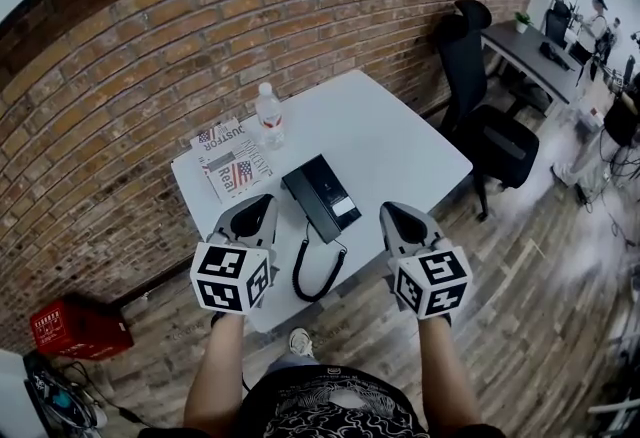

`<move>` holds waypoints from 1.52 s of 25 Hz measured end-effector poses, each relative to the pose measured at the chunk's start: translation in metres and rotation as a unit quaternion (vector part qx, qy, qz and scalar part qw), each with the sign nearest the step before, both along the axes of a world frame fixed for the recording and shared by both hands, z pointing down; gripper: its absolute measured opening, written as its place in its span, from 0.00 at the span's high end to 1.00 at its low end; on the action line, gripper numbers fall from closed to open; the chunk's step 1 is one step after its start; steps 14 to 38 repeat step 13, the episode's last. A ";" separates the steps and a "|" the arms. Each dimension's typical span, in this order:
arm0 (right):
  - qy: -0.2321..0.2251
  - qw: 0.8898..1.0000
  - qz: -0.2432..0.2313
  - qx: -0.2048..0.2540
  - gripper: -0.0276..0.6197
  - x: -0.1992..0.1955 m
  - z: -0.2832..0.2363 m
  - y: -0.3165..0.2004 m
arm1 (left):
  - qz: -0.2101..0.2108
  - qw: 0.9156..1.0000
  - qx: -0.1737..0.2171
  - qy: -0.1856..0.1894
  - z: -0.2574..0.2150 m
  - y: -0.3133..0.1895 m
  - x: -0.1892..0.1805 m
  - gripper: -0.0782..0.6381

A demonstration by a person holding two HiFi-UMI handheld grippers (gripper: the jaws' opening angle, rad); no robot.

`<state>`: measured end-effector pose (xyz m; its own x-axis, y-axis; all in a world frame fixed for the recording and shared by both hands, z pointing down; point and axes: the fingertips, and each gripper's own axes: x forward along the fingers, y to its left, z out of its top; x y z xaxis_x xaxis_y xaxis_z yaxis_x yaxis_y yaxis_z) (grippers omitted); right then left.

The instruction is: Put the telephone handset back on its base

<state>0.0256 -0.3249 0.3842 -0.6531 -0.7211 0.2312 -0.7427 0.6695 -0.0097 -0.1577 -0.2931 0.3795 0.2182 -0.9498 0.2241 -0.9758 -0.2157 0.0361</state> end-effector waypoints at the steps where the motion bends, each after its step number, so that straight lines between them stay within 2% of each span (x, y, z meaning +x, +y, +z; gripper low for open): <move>1: 0.000 1.000 0.001 0.000 0.96 0.000 0.000 -0.001 | 0.001 1.000 0.000 0.003 0.000 -0.001 0.000 0.87; 13: 0.001 1.000 0.013 0.000 0.95 0.003 0.002 -0.008 | 0.013 1.000 -0.003 0.011 0.004 -0.014 0.004 0.87; 38: 0.001 1.000 0.013 0.000 0.95 0.003 0.002 -0.008 | 0.013 1.000 -0.003 0.011 0.004 -0.014 0.004 0.87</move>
